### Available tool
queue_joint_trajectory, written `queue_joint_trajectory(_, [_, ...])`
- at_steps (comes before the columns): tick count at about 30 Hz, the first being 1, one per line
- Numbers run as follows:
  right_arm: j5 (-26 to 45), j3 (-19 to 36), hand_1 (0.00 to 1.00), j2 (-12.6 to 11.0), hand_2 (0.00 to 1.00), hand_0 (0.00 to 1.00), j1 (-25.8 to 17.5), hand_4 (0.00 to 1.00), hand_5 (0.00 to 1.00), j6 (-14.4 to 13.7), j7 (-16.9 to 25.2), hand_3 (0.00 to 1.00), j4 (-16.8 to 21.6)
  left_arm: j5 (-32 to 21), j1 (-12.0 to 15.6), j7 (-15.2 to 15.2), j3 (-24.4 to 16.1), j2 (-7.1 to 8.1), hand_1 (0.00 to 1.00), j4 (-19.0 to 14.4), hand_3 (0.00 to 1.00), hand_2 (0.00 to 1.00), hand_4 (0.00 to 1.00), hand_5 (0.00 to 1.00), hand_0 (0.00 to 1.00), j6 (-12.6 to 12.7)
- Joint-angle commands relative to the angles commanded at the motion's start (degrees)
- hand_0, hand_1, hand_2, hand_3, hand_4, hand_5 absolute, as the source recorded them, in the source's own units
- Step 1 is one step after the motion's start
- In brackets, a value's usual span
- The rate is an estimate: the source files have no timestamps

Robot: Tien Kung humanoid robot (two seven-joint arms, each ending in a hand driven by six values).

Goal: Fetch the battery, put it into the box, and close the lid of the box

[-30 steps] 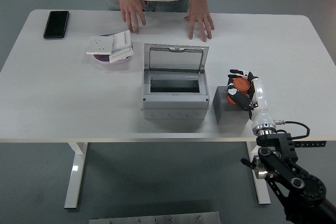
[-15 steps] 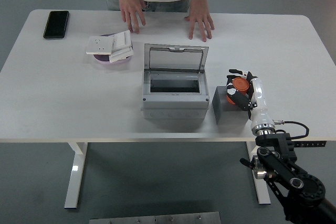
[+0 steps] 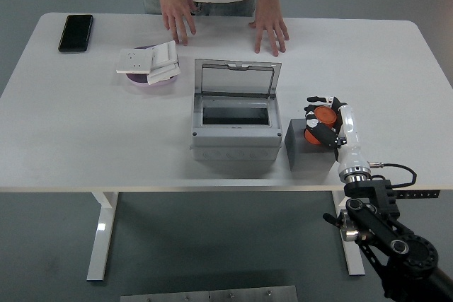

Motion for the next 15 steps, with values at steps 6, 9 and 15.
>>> queue_joint_trajectory(6, [-0.1,0.0,0.434,0.0,0.472,0.408,0.0,0.385,0.002,-0.3,0.0,0.511,0.0,0.2,-0.1,0.0,-0.2,0.03,0.740,0.0,0.572,0.592,0.403,0.002,0.609,0.1])
queue_joint_trajectory(9, [0.0,0.1,0.427,0.0,0.467,0.376,0.0,0.383,0.002,-0.4,0.1,0.508,0.0,0.4,-0.2,0.0,-0.3,0.06,0.739,0.0,0.572,0.596,0.404,0.002,0.609,0.2])
queue_joint_trajectory(15, [0.0,0.1,0.426,0.0,0.467,0.371,0.1,0.387,0.002,-0.4,0.1,0.495,0.0,0.7,-0.3,0.0,-0.4,0.11,0.743,0.0,0.573,0.607,0.410,0.002,0.609,0.3])
